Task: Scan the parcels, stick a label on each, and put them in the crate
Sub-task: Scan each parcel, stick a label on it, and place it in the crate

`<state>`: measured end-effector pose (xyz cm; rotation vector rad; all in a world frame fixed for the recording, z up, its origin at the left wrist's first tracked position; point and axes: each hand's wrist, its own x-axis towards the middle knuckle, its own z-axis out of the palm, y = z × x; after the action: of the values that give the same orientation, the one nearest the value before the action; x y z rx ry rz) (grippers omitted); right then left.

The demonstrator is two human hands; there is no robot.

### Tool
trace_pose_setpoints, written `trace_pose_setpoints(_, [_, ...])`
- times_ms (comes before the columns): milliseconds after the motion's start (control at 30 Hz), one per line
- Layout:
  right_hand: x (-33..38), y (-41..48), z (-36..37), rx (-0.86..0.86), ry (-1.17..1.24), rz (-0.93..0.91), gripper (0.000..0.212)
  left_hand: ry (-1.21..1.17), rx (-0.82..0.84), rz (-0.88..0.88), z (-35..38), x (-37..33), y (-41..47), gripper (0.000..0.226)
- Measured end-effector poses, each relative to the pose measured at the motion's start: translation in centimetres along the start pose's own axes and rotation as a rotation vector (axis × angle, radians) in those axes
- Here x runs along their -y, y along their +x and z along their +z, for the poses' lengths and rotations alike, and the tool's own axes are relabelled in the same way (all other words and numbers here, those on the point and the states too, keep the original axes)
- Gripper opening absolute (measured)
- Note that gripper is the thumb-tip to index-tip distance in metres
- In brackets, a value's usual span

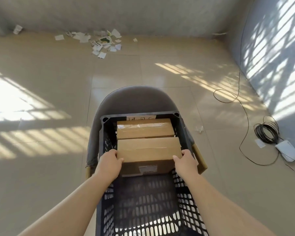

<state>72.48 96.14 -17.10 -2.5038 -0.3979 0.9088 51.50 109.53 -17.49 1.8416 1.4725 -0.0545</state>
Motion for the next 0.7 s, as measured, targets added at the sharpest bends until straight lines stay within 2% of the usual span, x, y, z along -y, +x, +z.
trace_pose_setpoints(100, [0.0,1.5,0.9,0.054,-0.073,-0.037,0.042,0.060,0.058,-0.005,0.8,-0.2,1.6,0.024])
trace_pose_setpoints(167, [-0.3,2.3,1.3,0.130,-0.127,-0.045,0.051,0.069,0.095,-0.005,1.3,-0.1,2.1,0.023])
trace_pose_setpoints(267, [-0.5,2.8,1.1,0.220,-0.194,-0.035,0.077,0.060,0.134,0.022,1.7,0.3,2.2,0.035])
trace_pose_setpoints(333, [-0.3,2.6,0.5,0.251,-0.230,-0.035,0.081,0.081,0.147,0.041,1.3,0.2,1.8,0.042])
trace_pose_setpoints(400, [-0.1,2.5,-0.1,0.234,-0.282,-0.065,0.073,0.125,0.148,0.077,0.9,0.2,1.4,0.046])
trace_pose_setpoints(533, [0.9,0.9,-2.3,0.135,-0.380,-0.181,0.043,0.247,0.155,0.191,-1.1,-0.4,0.2,0.046])
trace_pose_setpoints(700, [1.5,-3.1,-4.6,0.198,-0.479,-0.276,0.032,0.340,0.169,0.320,-3.7,-0.8,-1.6,0.037])
